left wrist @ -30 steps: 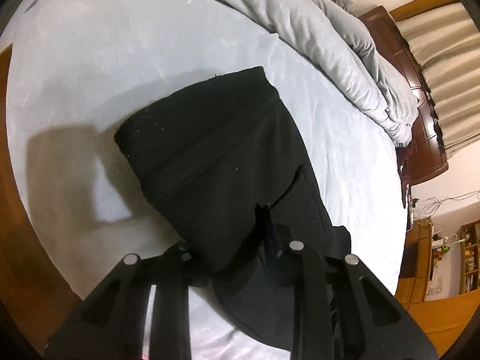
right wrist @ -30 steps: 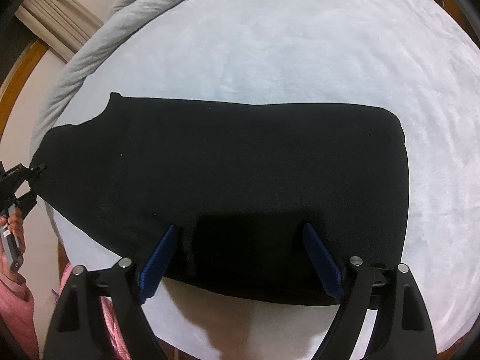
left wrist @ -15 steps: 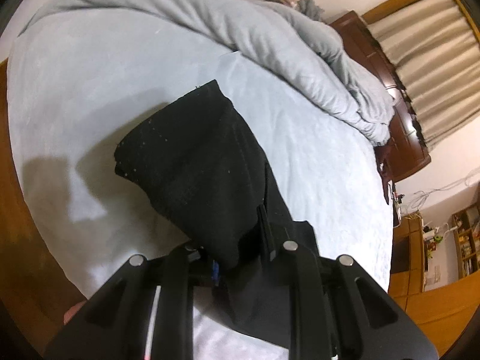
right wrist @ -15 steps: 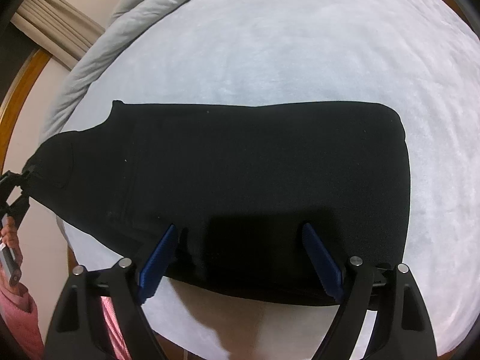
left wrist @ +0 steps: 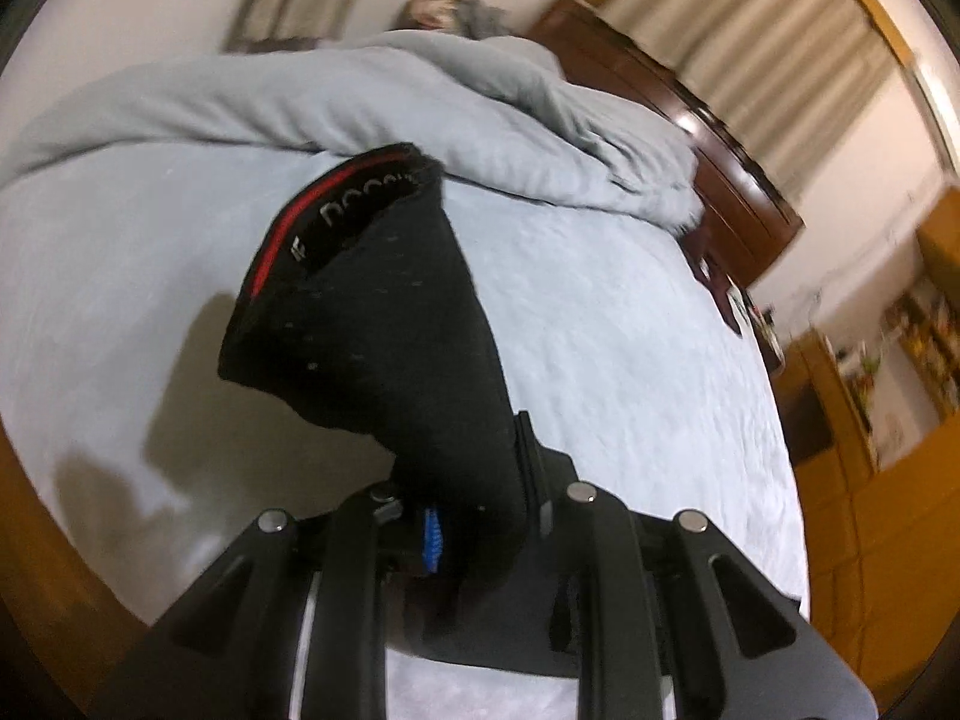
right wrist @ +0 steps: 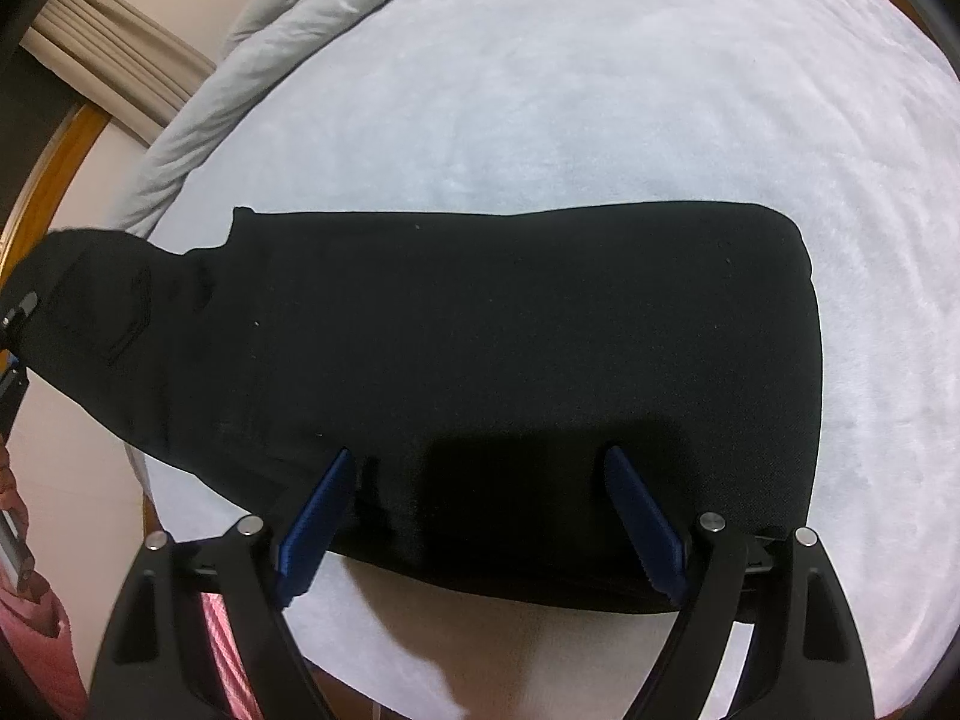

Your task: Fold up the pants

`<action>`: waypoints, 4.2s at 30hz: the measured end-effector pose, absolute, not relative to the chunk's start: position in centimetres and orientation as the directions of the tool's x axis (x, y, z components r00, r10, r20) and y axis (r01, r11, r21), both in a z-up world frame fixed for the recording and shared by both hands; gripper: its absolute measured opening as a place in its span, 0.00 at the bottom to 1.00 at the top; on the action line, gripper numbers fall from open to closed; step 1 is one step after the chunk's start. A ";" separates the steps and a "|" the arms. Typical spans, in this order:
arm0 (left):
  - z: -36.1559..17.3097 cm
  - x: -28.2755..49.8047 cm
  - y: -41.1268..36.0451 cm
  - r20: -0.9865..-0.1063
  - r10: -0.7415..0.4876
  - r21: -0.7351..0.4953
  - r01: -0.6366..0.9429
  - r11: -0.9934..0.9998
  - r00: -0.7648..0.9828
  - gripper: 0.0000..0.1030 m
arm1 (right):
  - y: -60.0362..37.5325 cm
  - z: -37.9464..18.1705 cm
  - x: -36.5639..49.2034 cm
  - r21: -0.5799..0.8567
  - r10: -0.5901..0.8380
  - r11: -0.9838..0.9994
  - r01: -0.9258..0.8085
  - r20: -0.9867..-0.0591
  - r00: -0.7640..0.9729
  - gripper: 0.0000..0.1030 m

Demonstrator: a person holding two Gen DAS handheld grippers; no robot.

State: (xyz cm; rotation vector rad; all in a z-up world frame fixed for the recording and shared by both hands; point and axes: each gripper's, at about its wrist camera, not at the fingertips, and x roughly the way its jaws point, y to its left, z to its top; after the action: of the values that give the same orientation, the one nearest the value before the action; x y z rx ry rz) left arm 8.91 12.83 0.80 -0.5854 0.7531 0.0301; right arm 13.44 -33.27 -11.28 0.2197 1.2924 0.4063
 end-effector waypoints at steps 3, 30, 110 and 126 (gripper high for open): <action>1.1 9.5 10.4 -0.652 -0.207 -0.455 -0.158 0.876 0.729 0.19 | -33.4 -11.2 13.5 0.391 0.420 0.906 -0.164 -0.881 0.218 0.83; -7.4 11.8 -1.3 -0.765 -0.559 -0.498 0.256 0.828 0.319 0.78 | -37.5 -9.3 14.1 0.450 0.446 0.892 -0.048 -0.856 0.262 0.83; -10.1 15.8 4.0 -0.926 -0.197 -0.234 -0.081 0.969 0.322 0.87 | -30.9 -5.0 16.0 0.626 0.671 0.733 -0.267 -0.731 0.127 0.17; -10.4 16.3 -3.6 -0.929 -0.208 -0.200 0.059 0.978 0.305 0.87 | -41.6 -6.0 16.4 0.557 0.571 0.821 -0.125 -0.793 0.214 0.17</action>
State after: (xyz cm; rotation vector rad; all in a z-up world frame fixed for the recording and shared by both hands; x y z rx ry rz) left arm 16.34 -3.60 -10.38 -0.1366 1.2492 -0.1779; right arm 16.42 -41.57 -5.96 0.4163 1.2714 0.5023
